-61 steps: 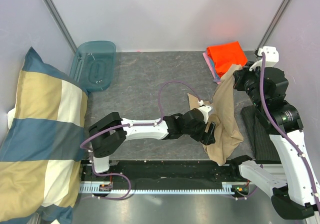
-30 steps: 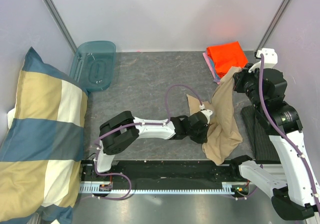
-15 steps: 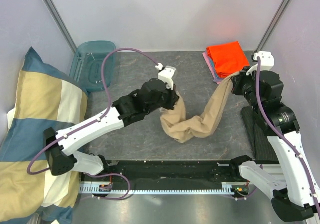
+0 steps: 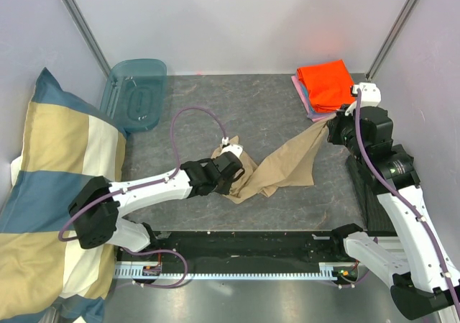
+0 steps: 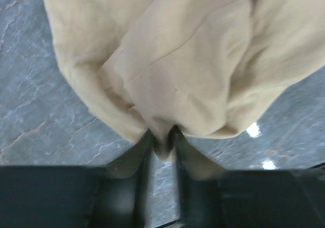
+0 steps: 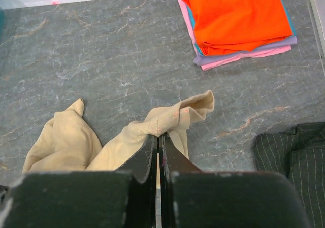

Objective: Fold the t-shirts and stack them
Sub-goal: Flatten out the tshirt

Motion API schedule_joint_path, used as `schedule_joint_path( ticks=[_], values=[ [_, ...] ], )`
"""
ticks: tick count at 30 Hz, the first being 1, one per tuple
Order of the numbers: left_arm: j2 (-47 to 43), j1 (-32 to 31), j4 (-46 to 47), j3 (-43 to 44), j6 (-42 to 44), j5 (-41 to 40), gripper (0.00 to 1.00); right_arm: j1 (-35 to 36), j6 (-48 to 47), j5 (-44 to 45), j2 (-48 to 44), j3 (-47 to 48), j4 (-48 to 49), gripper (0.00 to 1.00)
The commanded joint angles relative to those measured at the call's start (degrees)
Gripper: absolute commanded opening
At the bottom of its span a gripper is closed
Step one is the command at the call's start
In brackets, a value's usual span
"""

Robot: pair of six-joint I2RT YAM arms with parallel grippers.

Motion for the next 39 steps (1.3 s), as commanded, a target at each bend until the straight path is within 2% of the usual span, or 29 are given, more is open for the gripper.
schedule_joint_path(
  ticks=[1, 2, 3, 5, 12, 18, 24, 28, 33, 39],
  values=[
    [-4.25, -0.16, 0.06, -1.33, -4.98, -3.75, 0.48, -0.01, 0.2, 0.51, -0.97, -0.09, 1.48, 0.0],
    [-5.22, -0.16, -0.2, -1.34, -4.98, -4.2, 0.53, -0.01, 0.37, 0.34, -0.88, -0.18, 1.57, 0.0],
    [-5.66, -0.16, -0.38, -1.25, -4.8, -4.72, 0.63, -0.01, 0.37, -0.01, -0.62, -0.35, 1.92, 0.0],
    [-5.93, -0.16, -1.08, -0.46, -4.28, -4.73, 0.68, -0.01, 0.55, -0.37, -0.45, -0.79, 2.18, 0.0],
    [-5.67, -0.16, -1.7, 2.18, -4.19, -4.46, 0.7, -0.01, 0.72, -0.72, -0.18, -1.32, 2.53, 0.0],
    [-1.9, -0.16, 1.11, 2.27, -3.75, -2.97, 0.65, -0.01, 0.29, -0.46, -0.27, -1.32, 2.18, 0.0],
    [0.57, -0.16, 4.71, 1.39, -3.92, -1.48, 0.47, -0.01, -0.15, -0.02, -0.09, -0.8, 1.74, 0.0],
    [1.63, -0.07, 5.24, 1.48, -3.92, -1.12, 0.02, -0.1, -0.07, -0.11, 0.08, -0.88, 1.65, 0.0],
    [-1.97, -0.07, 2.01, 4.02, -2.78, -2.09, 0.02, -0.1, 0.02, -0.28, 0.43, -1.06, 1.74, 0.0],
    [-8.74, 0.19, -4.59, 12.19, 1.78, -6.3, 0.02, -0.01, 0.55, -0.98, 0.43, -1.93, 2.45, 0.0]
  ],
)
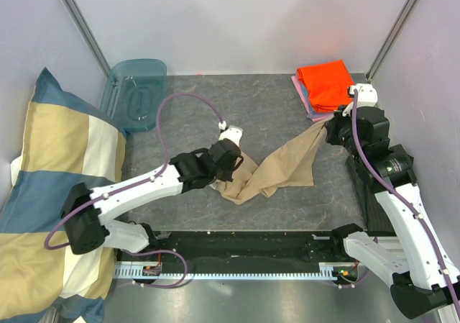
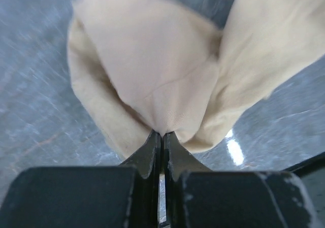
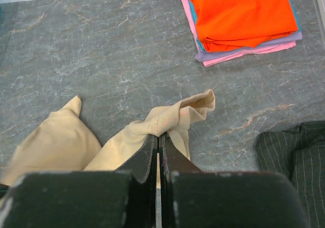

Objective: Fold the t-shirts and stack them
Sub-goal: Flatten out the tshirt

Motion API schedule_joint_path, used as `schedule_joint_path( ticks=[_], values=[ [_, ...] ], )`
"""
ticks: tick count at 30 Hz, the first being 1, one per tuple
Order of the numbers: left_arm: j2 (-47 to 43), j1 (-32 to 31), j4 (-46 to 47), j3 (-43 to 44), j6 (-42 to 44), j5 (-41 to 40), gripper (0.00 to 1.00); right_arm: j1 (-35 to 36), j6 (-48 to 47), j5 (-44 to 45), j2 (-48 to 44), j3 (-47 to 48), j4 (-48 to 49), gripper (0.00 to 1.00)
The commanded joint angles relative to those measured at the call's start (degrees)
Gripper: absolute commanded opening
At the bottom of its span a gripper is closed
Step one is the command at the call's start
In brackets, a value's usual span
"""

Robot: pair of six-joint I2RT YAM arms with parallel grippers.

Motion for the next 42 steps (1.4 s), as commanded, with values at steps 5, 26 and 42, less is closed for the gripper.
schedule_joint_path(
  ticks=[5, 26, 42],
  values=[
    [-8.91, 1.61, -4.96, 9.06, 5.43, -5.29, 0.02, -0.01, 0.7, -0.96, -0.02, -0.89, 2.25, 0.0],
    [-4.6, 1.88, 2.51, -6.5, -1.17, 0.16, 0.02, -0.1, 0.61, -1.49, -0.2, -0.89, 1.81, 0.0],
    [-16.11, 3.46, -11.9, 19.78, 8.76, -13.63, 0.02, -0.1, 0.35, 3.16, -0.64, 3.23, 1.46, 0.0]
  ],
)
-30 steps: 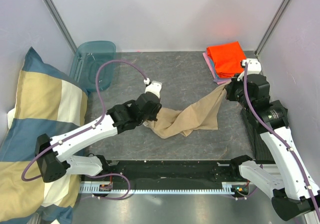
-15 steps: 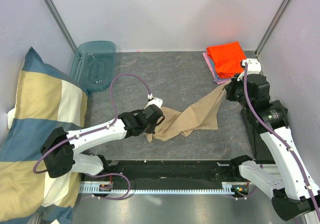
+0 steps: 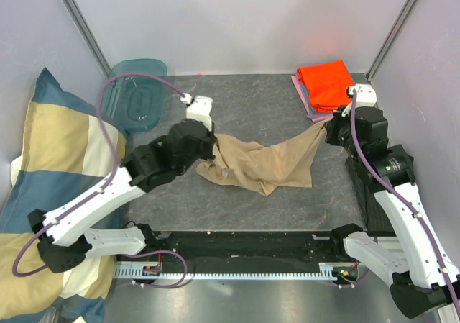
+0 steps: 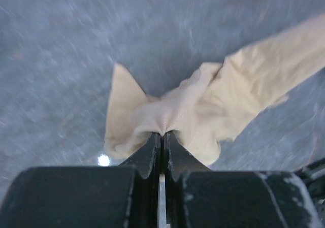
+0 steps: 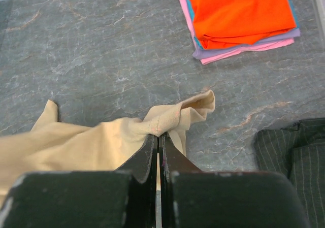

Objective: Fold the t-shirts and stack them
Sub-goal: Flatten out the tshirt

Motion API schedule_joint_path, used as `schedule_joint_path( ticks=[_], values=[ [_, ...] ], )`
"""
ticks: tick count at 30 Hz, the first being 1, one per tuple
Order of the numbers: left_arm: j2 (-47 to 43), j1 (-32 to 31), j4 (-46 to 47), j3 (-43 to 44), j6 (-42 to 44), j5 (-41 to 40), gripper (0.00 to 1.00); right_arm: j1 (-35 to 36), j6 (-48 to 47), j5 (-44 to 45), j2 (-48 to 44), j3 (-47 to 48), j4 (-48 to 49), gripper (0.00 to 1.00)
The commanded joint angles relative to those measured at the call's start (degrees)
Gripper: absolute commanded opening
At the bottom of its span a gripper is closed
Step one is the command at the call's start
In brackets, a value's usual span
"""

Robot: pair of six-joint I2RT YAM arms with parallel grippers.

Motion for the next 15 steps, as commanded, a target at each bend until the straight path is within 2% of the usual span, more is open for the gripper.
schedule_joint_path(
  ticks=[1, 4, 11, 15],
  values=[
    [-2.87, 1.39, -4.25, 6.21, 5.83, -7.65, 0.02, -0.1, -0.15, 4.56, -0.9, 4.64, 1.31, 0.0],
    [-3.66, 2.88, -6.1, 8.58, 7.51, -10.19, 0.02, -0.1, -1.47, 7.55, -1.6, 8.68, 0.87, 0.0],
    [-6.65, 9.03, -7.16, 11.75, 11.28, -11.43, 0.02, -0.01, -4.81, 22.74, -1.17, 18.52, -0.09, 0.0],
    [-7.18, 9.74, -8.03, 11.58, 11.29, -11.08, 0.02, -0.01, -4.2, 25.74, -1.25, 19.5, -0.1, 0.0]
  ],
)
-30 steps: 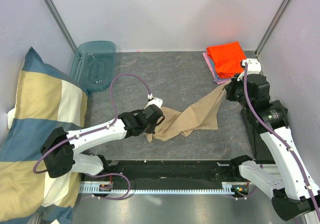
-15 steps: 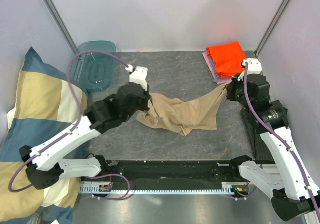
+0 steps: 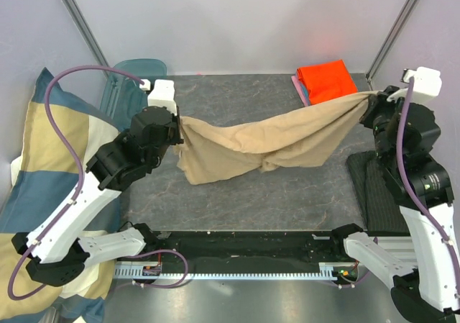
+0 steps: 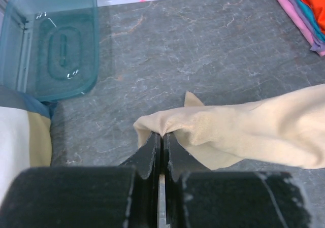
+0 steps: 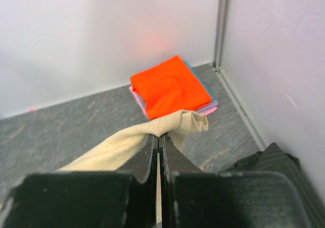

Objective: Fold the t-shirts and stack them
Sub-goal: Flatten out the tshirt

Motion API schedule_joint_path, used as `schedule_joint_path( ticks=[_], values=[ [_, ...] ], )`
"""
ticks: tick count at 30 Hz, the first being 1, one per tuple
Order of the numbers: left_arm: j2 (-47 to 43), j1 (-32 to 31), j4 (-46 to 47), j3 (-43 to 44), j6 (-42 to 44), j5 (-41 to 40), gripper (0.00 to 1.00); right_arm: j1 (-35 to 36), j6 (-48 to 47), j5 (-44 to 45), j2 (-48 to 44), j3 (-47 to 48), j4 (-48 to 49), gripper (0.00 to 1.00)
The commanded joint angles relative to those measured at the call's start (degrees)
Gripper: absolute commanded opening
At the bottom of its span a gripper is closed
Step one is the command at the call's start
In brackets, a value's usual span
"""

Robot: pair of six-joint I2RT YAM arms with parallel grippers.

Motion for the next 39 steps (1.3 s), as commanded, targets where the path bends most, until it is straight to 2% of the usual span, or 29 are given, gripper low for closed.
schedule_joint_path(
  ticks=[1, 5, 11, 16, 22, 35, 39],
  values=[
    [-1.72, 0.69, -0.74, 2.51, 3.16, -1.64, 0.02, -0.1, -0.81, 8.18, -0.7, 2.19, 0.54, 0.0],
    [-1.8, 0.86, -1.44, 3.03, 3.42, -1.81, 0.02, -0.01, -0.63, 10.12, -1.59, 2.71, 0.71, 0.0],
    [-2.85, 0.95, -2.41, 7.07, 4.65, 0.38, 0.02, -0.01, -0.02, 7.75, -2.03, 6.22, -1.66, 0.0],
    [-4.44, 0.95, -4.08, 16.2, 5.35, 4.86, 0.02, -0.01, 0.16, 4.94, -1.76, 11.84, -5.26, 0.0],
    [-6.54, 0.95, -5.13, 24.74, 4.66, 10.74, 0.02, -0.01, 2.0, -2.53, -2.64, 13.26, -8.07, 0.0],
    [-7.52, 0.95, -5.84, 21.93, 3.78, 9.79, 0.02, -0.01, 3.93, -2.8, -4.84, 8.26, -9.48, 0.0],
    [-5.42, 0.95, -4.26, 18.52, 5.09, 8.47, 0.02, -0.1, 5.52, -3.33, -4.58, 3.78, -6.51, 0.0]
  ],
)
